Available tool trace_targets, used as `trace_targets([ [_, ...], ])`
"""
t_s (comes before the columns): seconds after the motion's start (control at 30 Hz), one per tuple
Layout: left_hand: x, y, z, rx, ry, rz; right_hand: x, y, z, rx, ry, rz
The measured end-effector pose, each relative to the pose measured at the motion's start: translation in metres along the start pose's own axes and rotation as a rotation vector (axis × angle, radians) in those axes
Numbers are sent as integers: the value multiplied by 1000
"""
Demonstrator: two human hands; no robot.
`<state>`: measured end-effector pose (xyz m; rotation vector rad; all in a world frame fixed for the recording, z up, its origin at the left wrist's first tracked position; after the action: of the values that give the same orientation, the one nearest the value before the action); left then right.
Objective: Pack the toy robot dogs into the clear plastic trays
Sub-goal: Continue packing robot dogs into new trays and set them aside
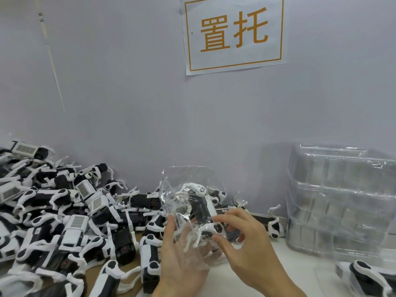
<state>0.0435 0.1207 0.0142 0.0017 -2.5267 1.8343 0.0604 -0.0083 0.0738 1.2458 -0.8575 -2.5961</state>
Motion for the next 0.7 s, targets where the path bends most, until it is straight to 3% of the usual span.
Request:
trace_targets([
  [0.17,-1,-2,2,-15,39,49,-1,-1,-2,44,6,-5],
  [0.7,1,1,-6,-155,-61,9,-3,5,-3,-14,-25,-33],
])
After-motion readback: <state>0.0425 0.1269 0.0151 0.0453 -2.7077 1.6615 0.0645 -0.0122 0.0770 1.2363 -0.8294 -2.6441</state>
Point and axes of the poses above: each hand's wrist, its own x-axis away from the middle knuckle, its own y-axis out of the back of the hand, z = x × y, the point moved 6 cm from there along -x, towards the middle knuckle, and after that the axes turned 9 degrees about x, right-handed, at the moved point
